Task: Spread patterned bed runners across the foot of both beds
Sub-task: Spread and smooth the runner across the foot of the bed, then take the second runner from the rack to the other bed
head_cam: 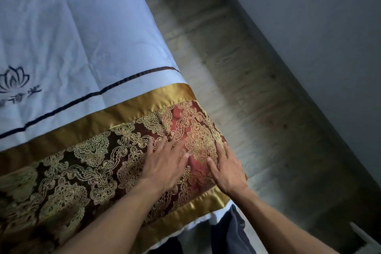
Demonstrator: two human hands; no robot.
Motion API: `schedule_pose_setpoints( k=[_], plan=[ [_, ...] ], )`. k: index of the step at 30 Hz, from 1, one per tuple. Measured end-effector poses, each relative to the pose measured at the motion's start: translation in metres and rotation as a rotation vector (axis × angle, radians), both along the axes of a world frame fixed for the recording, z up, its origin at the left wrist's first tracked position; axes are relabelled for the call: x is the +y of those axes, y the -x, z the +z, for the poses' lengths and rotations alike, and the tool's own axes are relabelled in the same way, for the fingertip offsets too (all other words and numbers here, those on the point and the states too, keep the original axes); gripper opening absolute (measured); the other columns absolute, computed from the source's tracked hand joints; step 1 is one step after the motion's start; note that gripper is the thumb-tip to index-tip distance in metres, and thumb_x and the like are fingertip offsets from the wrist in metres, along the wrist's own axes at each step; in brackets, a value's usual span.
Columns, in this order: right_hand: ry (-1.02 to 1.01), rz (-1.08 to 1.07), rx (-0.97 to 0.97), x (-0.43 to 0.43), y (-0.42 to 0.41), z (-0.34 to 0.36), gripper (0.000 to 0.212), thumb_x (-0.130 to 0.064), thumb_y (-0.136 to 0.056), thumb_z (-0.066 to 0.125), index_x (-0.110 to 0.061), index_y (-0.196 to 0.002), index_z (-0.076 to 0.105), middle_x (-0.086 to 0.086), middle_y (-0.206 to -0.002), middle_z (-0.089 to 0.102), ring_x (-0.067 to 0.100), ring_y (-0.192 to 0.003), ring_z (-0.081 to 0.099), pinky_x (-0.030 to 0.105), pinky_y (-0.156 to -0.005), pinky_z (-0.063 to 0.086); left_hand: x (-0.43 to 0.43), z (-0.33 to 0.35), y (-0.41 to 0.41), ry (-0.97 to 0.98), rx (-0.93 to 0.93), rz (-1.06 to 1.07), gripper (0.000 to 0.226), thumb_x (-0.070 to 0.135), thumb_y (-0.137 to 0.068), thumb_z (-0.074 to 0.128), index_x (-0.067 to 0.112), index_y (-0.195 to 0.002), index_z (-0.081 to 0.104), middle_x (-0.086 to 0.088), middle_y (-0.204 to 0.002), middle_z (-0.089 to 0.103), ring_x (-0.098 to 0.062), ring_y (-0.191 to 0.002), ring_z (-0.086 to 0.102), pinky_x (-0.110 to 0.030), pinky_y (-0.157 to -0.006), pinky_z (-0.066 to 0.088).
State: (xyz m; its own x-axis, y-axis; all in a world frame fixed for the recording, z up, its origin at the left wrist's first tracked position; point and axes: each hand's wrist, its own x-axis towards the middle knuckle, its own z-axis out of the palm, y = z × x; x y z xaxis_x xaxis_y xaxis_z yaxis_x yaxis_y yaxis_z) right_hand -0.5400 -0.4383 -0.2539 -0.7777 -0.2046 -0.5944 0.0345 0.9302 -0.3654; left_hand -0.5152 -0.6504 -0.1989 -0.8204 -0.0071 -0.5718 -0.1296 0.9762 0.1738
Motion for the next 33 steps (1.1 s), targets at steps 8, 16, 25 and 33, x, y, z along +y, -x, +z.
schedule_pose_setpoints(
  k=[8, 16, 25, 33],
  plan=[
    [0.060, -0.155, 0.127, -0.008, -0.022, 0.089, 0.065, -0.063, -0.100, 0.032, -0.029, -0.156, 0.027, -0.001, -0.158, 0.040, 0.019, -0.139, 0.045, 0.047, -0.116, 0.036, -0.011, 0.066, -0.001, -0.030, 0.065, -0.049, 0.063, 0.063, -0.100, 0.004, 0.037, -0.152, 0.030, 0.003, -0.157, 0.040, -0.020, -0.151, 0.025, -0.062, -0.123, 0.001],
    [0.065, -0.415, 0.259, 0.037, -0.065, 0.168, 0.061, -0.055, -0.103, 0.038, -0.023, -0.155, 0.034, 0.000, -0.154, 0.045, 0.020, -0.140, 0.043, 0.043, -0.115, 0.030, 0.044, 0.128, 0.004, -0.120, 0.205, -0.205, 0.062, 0.062, -0.101, 0.010, 0.034, -0.147, 0.040, 0.002, -0.147, 0.052, -0.018, -0.141, 0.040, -0.055, -0.124, 0.012],
    [0.059, -0.780, 0.351, 0.156, -0.178, 0.200, 0.058, -0.052, -0.103, 0.039, -0.026, -0.155, 0.033, -0.006, -0.156, 0.040, 0.018, -0.139, 0.043, 0.038, -0.113, 0.031, 0.213, 0.150, -0.064, -0.215, 0.286, -0.534, 0.063, 0.060, -0.090, 0.021, 0.032, -0.133, 0.059, 0.006, -0.123, 0.068, -0.020, -0.117, 0.060, -0.042, -0.105, 0.039],
    [-0.051, -1.080, 0.308, 0.305, -0.364, 0.187, 0.051, -0.045, -0.103, 0.043, -0.027, -0.150, 0.039, -0.007, -0.150, 0.044, 0.016, -0.135, 0.046, 0.036, -0.110, 0.037, 0.376, 0.139, -0.191, -0.272, 0.289, -0.775, 0.044, 0.050, -0.086, 0.040, 0.029, -0.111, 0.069, 0.010, -0.096, 0.072, -0.018, -0.090, 0.069, -0.038, -0.083, 0.051]
  ],
)
